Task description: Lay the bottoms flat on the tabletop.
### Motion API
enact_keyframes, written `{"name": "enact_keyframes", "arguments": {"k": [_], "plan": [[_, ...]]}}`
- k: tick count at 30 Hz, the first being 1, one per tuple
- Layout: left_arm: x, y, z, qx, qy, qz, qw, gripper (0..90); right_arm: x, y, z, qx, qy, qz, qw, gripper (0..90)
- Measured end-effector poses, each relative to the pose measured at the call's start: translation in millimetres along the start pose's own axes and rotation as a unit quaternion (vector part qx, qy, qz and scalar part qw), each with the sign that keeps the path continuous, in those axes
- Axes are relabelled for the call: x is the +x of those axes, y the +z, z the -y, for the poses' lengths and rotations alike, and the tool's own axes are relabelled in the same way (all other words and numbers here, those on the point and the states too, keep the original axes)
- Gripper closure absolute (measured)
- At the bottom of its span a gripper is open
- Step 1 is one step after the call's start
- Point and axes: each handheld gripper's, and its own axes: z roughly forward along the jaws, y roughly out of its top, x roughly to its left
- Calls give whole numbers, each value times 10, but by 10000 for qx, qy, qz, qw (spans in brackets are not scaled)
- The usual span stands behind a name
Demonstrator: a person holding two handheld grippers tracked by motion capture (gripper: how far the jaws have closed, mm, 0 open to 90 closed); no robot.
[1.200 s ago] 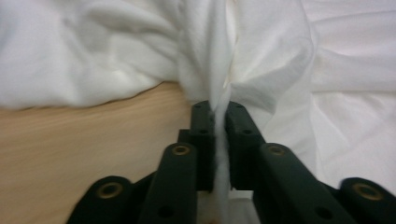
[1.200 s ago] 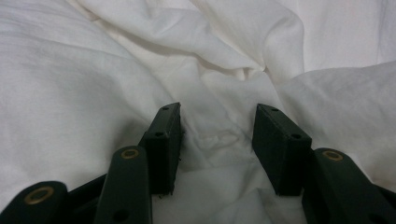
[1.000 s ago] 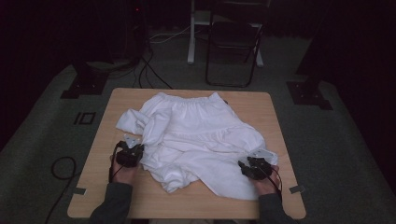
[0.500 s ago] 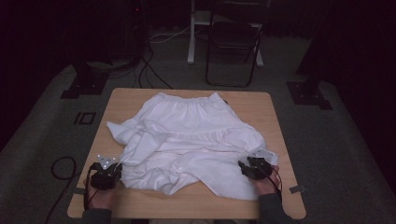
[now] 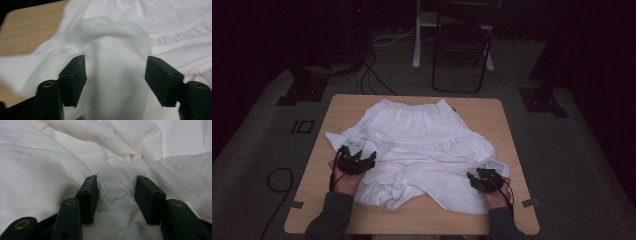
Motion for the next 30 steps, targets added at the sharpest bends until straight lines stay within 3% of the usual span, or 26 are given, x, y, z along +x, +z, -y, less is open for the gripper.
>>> {"name": "enact_keyframes", "arguments": {"k": [4,8,11,13,17,23,30], "plan": [[-58,255,-43,120,33,-152,9998,287,0,0,1,-1,0,-2,10000,525],[-38,406,67,438,85,-246,9987,293,-2,-1,2,-1,-3,-7,10000,525],[8,391,163,636,59,-294,9975,508,-2,-1,2,-1,2,-6,10000,525],[51,291,225,635,-7,-420,9971,661,-2,-1,2,-2,4,-6,10000,525],[140,69,343,641,-3,-618,9960,768,-2,-1,4,-9,5,-7,10000,524],[303,-254,615,799,64,-670,9945,790,-1,-1,7,-16,20,-4,10000,524],[389,-571,866,968,96,-721,9926,789,0,-1,11,-35,29,1,10000,525]]}}
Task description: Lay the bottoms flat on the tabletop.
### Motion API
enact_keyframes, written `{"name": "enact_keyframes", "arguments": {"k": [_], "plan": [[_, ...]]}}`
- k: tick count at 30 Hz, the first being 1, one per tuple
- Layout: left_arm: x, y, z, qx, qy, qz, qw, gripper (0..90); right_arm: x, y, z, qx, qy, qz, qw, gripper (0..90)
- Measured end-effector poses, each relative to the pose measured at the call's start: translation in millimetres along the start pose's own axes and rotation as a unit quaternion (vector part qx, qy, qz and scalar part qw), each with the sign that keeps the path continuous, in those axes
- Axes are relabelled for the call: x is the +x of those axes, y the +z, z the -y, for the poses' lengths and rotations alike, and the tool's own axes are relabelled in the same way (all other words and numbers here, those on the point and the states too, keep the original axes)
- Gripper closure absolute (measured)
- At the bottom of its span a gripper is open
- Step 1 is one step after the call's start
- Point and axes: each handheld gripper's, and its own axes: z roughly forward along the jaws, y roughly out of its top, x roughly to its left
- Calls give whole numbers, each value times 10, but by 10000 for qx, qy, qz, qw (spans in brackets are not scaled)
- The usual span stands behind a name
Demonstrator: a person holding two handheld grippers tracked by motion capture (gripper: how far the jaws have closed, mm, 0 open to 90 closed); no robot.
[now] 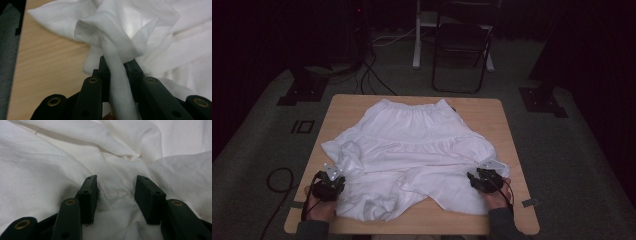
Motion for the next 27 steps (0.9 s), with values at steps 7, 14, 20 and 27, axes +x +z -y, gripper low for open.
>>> {"name": "enact_keyframes", "arguments": {"k": [7,14,20,27], "plan": [[152,-194,276,183,-177,-257,9993,784,0,1,1,-5,0,-1,10000,525],[117,-368,202,-426,-176,32,9989,539,2,0,1,-6,5,6,10000,525],[-17,-525,-127,-971,51,294,9948,484,1,0,2,-8,5,5,10000,525],[-282,-316,-653,-1108,424,557,9914,526,-2,1,2,-10,2,-8,10000,525]]}}
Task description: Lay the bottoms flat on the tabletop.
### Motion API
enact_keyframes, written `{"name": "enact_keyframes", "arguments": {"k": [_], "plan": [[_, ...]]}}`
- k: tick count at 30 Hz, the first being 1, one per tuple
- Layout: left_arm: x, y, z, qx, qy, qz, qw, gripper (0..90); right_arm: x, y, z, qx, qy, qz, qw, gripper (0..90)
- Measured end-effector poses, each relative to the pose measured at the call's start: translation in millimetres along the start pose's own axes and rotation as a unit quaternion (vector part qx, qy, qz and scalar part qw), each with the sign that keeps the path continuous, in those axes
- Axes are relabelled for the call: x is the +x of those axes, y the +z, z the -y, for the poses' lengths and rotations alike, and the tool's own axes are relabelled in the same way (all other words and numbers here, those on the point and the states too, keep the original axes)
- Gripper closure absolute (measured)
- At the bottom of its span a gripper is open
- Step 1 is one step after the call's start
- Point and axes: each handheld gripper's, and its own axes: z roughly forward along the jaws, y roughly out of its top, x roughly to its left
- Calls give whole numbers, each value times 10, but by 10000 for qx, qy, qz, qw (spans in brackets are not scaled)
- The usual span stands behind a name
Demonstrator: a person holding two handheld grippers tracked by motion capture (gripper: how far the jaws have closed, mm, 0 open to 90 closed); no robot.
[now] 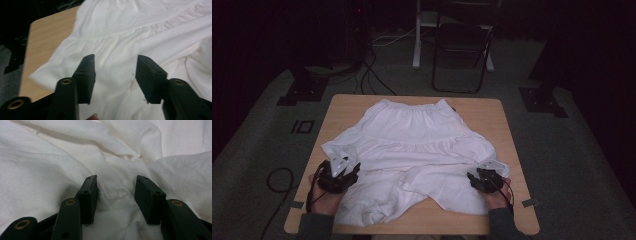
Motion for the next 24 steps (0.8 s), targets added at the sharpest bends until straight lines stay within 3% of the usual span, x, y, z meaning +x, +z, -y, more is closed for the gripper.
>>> {"name": "enact_keyframes", "arguments": {"k": [6,9,11,17,20,24], "plan": [[-162,569,-172,204,41,223,9995,567,-3,0,0,0,-7,-8,10000,525],[-206,814,-143,467,80,196,9987,573,-3,0,1,-5,-4,-11,10000,524],[-155,933,-62,651,-5,125,9978,576,-4,0,2,-6,-4,-15,10000,525],[68,952,195,923,-307,-124,9952,601,-6,1,2,-8,-7,-18,10000,524],[273,837,401,1019,-703,-288,9919,611,-7,1,3,-12,-9,-19,10000,524],[387,711,511,1121,-718,-409,9903,622,-8,1,3,-15,-11,-23,10000,524]]}}
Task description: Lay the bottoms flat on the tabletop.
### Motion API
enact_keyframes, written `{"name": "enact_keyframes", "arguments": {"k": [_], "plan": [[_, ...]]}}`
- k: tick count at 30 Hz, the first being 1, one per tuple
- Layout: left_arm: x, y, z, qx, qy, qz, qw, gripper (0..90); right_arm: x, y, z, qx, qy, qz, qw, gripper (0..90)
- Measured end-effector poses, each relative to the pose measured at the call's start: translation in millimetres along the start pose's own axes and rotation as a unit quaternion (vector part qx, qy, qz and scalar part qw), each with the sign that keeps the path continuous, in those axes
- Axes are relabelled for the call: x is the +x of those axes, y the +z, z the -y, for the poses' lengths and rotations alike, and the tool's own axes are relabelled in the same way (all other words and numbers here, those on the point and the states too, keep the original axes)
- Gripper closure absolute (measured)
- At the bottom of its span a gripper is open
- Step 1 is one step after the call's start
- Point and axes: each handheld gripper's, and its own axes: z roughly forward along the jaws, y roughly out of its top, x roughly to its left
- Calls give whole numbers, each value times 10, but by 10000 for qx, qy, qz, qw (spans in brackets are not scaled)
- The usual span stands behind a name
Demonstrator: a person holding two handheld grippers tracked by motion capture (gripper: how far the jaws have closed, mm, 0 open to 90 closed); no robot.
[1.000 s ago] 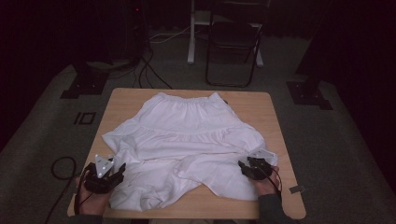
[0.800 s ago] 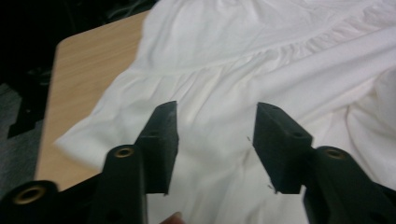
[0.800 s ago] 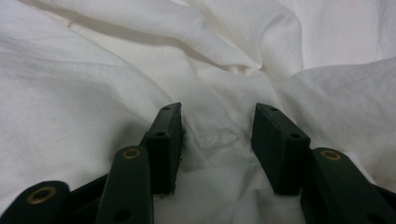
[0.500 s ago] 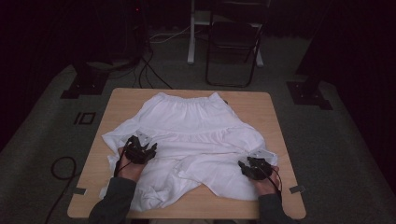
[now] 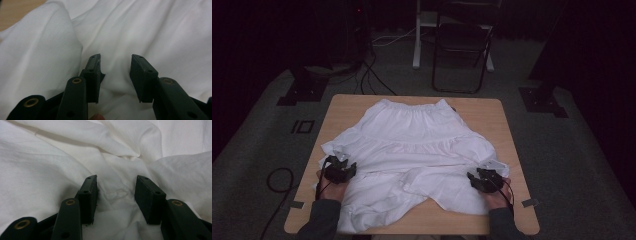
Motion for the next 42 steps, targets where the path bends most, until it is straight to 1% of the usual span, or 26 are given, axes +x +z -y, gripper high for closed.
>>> {"name": "enact_keyframes", "arguments": {"k": [2,5,7,8,9,11,13,14,17,20,23,25,28,30,33,35,36,38,40,42], "plan": [[29,-55,55,43,151,-62,9999,630,0,0,0,1,-1,1,10000,524],[26,-114,116,122,351,-191,9991,636,-3,0,-4,14,-6,-13,10000,524],[28,-147,148,150,420,-289,9986,637,-6,-2,-7,31,-13,-17,10000,525],[26,-168,170,240,455,-449,9977,647,-10,-5,-7,45,-16,-21,10000,525],[43,-191,213,262,494,-566,9968,654,-12,-11,-8,67,-12,-14,10000,526],[98,-243,287,258,381,-617,9970,648,-26,-29,-7,119,0,-2,9999,526],[136,-290,345,278,361,-655,9968,642,-41,-59,-2,181,38,15,9998,529],[154,-315,374,281,324,-639,9970,639,-46,-77,2,224,30,45,9997,530],[188,-382,456,280,240,-684,9970,616,-52,-148,36,307,-1,88,9995,535],[227,-444,532,285,77,-675,9973,593,-74,-228,105,404,-54,217,9989,543],[256,-496,589,264,-34,-684,9973,573,-143,-324,183,440,32,262,9987,544],[253,-512,597,280,-26,-713,9971,562,-187,-387,230,463,90,279,9985,545],[217,-540,573,227,21,-766,9968,550,-222,-468,291,555,160,323,9978,549],[195,-575,538,147,11,-796,9967,536,-231,-518,316,640,208,375,9970,550],[147,-655,444,-66,-1,-789,9969,525,-216,-569,305,701,240,455,9962,543],[118,-699,367,-224,-18,-723,9971,516,-187,-615,252,558,217,495,9970,525],[104,-711,336,-286,-26,-701,9971,507,-162,-651,205,388,159,461,9981,517],[61,-726,253,-390,11,-664,9970,504,-125,-697,128,136,67,436,9989,510],[14,-710,167,-453,46,-584,9973,497,-87,-727,27,-123,-30,408,9991,502],[-50,-677,83,-495,136,-526,9973,492,-54,-723,-84,-282,-78,422,9987,493]]}}
